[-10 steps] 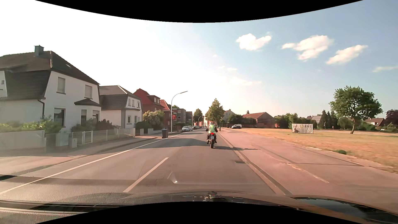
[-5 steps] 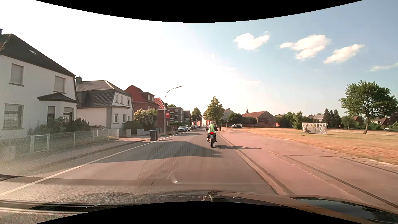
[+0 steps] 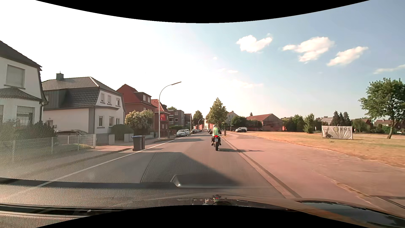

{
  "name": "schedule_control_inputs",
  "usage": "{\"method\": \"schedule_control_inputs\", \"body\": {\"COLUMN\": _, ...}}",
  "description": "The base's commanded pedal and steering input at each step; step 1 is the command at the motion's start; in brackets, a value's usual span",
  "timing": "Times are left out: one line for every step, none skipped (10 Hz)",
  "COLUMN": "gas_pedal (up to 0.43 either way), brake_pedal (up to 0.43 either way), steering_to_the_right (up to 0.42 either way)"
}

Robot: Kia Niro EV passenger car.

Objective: Follow the waypoints while adhering to traffic rules and regulations

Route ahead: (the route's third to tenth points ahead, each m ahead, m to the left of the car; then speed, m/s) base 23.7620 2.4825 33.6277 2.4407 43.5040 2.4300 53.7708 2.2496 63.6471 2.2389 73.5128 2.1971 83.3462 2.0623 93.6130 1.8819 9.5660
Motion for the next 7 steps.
{"method": "schedule_control_inputs", "body": {"gas_pedal": 0.197, "brake_pedal": 0.0, "steering_to_the_right": 0.004}}
{"method": "schedule_control_inputs", "body": {"gas_pedal": 0.197, "brake_pedal": 0.0, "steering_to_the_right": 0.004}}
{"method": "schedule_control_inputs", "body": {"gas_pedal": 0.197, "brake_pedal": 0.0, "steering_to_the_right": 0.004}}
{"method": "schedule_control_inputs", "body": {"gas_pedal": 0.197, "brake_pedal": 0.0, "steering_to_the_right": 0.004}}
{"method": "schedule_control_inputs", "body": {"gas_pedal": 0.197, "brake_pedal": 0.0, "steering_to_the_right": 0.003}}
{"method": "schedule_control_inputs", "body": {"gas_pedal": 0.209, "brake_pedal": 0.0, "steering_to_the_right": 0.003}}
{"method": "schedule_control_inputs", "body": {"gas_pedal": 0.209, "brake_pedal": 0.0, "steering_to_the_right": 0.002}}
